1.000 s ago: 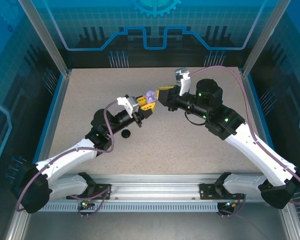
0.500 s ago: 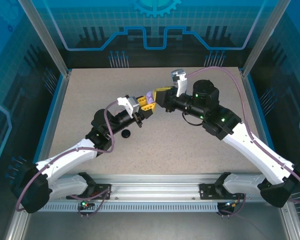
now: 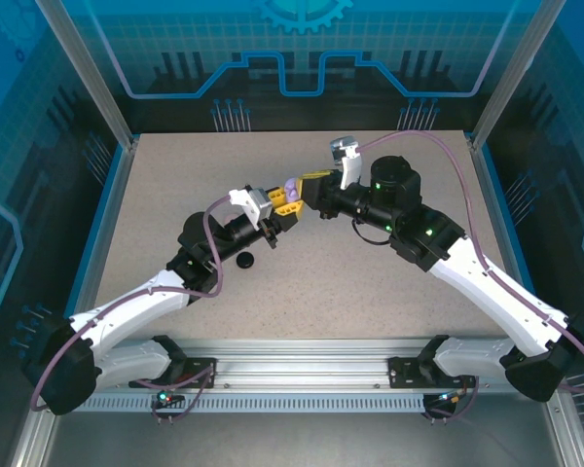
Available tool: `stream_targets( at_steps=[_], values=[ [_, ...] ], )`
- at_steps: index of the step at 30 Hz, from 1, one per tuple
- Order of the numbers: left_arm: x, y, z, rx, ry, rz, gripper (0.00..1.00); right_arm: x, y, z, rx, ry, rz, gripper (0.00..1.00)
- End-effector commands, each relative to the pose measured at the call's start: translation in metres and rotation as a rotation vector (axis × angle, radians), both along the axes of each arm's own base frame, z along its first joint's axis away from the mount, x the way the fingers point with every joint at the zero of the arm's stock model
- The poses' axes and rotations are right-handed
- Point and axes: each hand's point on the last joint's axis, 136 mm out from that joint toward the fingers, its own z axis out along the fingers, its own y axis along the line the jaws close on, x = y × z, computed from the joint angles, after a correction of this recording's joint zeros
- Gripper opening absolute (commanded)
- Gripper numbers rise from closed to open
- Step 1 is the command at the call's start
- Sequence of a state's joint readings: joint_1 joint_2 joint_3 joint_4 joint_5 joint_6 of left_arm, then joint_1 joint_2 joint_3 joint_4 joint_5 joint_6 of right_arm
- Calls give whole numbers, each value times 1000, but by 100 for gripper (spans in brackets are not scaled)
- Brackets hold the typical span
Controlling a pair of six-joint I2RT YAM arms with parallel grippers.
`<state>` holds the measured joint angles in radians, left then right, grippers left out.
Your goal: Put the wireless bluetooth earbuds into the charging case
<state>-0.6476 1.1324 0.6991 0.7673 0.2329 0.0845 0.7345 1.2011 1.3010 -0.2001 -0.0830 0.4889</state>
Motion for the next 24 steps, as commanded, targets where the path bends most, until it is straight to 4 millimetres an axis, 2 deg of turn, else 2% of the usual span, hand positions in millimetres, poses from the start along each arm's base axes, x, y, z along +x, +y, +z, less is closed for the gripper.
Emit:
stream_targets(
  at_steps=[1, 11, 15, 20, 24],
  values=[
    [-12, 2, 33, -53, -87, -18, 0, -2, 3, -4, -12, -13, 9, 21],
    [-12, 2, 35, -55, -90, -17, 0, -6, 3, -10, -11, 7, 21, 24],
    [-12, 2, 34, -53, -90, -15, 0, -4, 1, -5, -5, 2, 4, 33],
    [-11, 1, 33, -50, -86, -16, 0, -4, -6, 10, 12, -23, -17, 55],
    [-9, 1, 29, -43, -79, -10, 0, -6, -21, 26, 48, -44, -44, 63]
  ],
)
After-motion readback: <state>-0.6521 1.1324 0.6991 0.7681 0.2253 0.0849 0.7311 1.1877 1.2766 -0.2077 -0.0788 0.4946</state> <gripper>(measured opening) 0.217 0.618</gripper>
